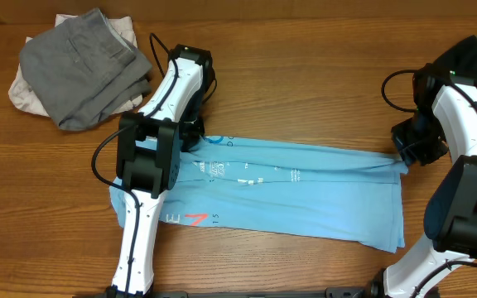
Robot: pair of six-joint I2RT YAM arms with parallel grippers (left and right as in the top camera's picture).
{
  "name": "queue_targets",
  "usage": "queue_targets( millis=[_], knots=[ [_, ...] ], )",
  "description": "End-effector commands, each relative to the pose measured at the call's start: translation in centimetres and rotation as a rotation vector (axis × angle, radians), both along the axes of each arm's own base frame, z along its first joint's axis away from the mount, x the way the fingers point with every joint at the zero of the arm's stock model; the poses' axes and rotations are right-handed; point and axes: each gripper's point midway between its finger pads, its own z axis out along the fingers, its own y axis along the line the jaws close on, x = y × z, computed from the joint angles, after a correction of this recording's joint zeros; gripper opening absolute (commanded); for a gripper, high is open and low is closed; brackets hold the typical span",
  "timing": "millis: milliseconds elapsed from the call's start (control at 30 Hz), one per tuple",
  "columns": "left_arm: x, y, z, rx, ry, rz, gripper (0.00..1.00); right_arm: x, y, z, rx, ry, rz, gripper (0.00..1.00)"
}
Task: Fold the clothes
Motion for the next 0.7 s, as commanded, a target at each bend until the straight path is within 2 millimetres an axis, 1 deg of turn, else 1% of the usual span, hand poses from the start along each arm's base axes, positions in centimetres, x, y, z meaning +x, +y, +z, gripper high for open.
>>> queue_targets(
  millis=[0,33,67,167,267,367,467,500,567,667],
  knots=[
    [0.0,-0.2,0.5,-0.024,-0.010,0.011,0.65,0.1,-0.2,0.6,-0.001,-0.018,0.040,0.49],
    [0.1,-0.2,0.7,-0.023,-0.017,0.012,0.87,0.1,-0.2,0.6,0.002,-0.018,0.054,0.70],
    [0.2,-0.2,0.9,-0.024,-0.027,0.011,1.00,0.2,-0.2,0.6,0.004,-0.017,0.064,0.73],
    [0.9,0.0,2.6,-0.010,-0.085,0.015,1.00,0.1,0.0,0.5,0.014,-0.016,0.067,0.70],
    [1.4,-0.1,5.7,-0.027,-0.172,0.024,1.00,0.4,0.5,0.7,0.051,-0.040,0.059,0.70],
    [2.0,-0.2,9.2,-0.064,-0.277,0.012,1.00,0.9,1.2,1.2,0.086,-0.079,0.059,0.70],
    [2.8,-0.9,11.3,-0.124,-0.358,-0.014,1.00,1.9,2.5,1.5,0.163,-0.139,0.122,0.71],
    [3.1,-1.4,11.7,-0.155,-0.380,-0.024,1.00,2.4,3.1,1.6,0.196,-0.160,0.151,0.71],
    [3.5,-2.7,11.5,-0.231,-0.390,-0.029,1.00,2.8,4.1,1.6,0.241,-0.181,0.195,0.71],
    [3.5,-4.1,10.3,-0.306,-0.359,-0.002,1.00,2.9,4.4,1.6,0.241,-0.178,0.211,0.71]
  ],
)
